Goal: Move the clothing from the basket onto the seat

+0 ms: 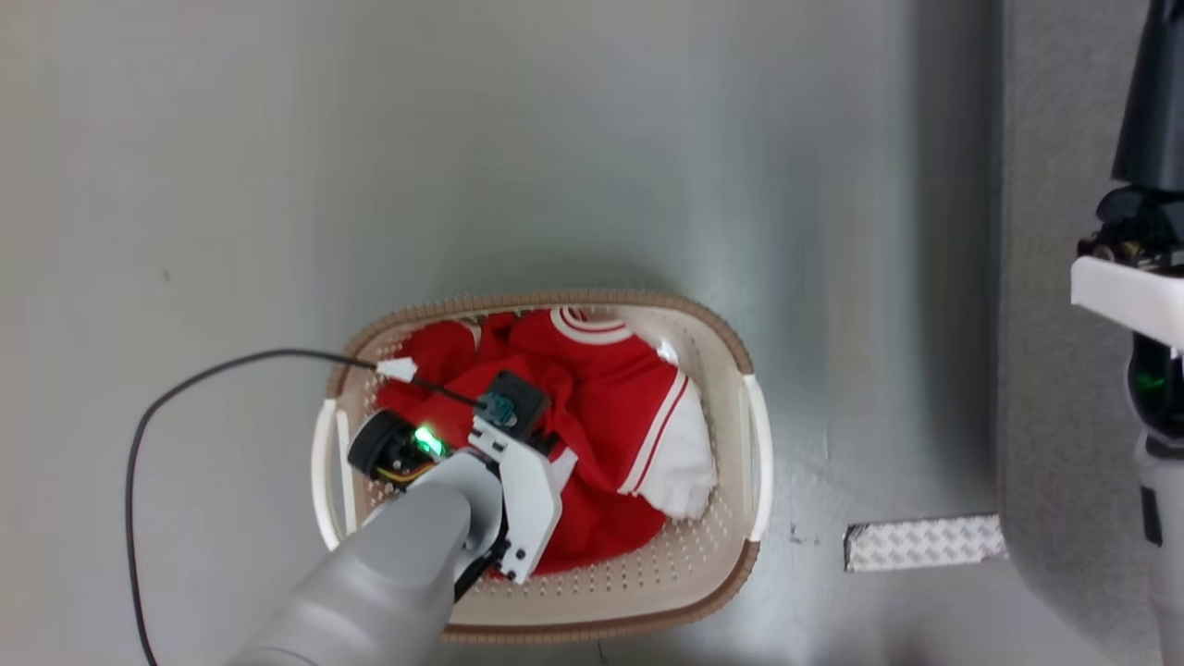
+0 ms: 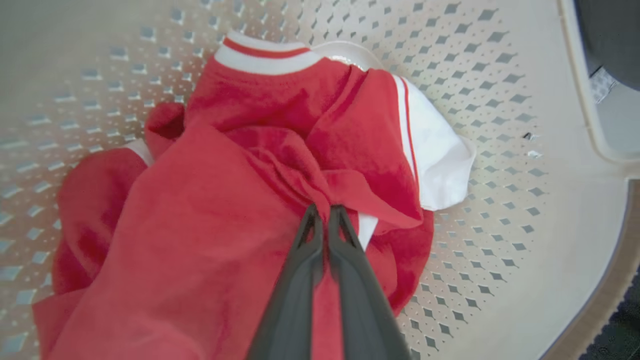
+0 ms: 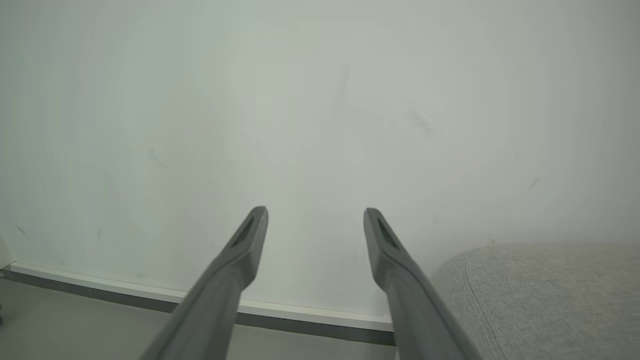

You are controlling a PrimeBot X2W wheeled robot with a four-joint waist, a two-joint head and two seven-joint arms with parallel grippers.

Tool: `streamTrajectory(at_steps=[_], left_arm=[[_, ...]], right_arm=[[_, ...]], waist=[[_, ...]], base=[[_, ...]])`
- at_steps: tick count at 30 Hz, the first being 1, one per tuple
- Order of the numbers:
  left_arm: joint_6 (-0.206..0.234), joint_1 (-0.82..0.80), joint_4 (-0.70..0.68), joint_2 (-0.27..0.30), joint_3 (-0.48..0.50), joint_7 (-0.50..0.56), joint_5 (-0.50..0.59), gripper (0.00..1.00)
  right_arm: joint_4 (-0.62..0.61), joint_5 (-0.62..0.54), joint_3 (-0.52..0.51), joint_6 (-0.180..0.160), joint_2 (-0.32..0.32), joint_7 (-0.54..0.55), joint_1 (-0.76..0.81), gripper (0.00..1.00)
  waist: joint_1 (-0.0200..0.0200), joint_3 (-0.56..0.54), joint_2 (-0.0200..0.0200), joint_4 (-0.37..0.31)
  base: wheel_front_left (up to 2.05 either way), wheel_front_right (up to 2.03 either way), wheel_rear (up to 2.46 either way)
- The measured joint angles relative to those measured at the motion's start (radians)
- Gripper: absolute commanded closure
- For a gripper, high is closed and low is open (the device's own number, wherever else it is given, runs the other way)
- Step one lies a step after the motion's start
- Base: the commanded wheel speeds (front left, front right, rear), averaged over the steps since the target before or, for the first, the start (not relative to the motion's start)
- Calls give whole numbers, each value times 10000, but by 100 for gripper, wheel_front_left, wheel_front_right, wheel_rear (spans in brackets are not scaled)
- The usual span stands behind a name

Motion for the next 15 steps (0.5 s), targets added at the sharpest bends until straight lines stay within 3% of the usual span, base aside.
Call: streamTrajectory(at_steps=[15], left_arm=[[-52, 1151, -293, 0, -134, -1135, -840, 100]], right_arm=[[625, 104, 12, 0, 4, 0, 987, 0]], waist=[[0, -2202, 0, 95]], base=[[0, 0, 0]])
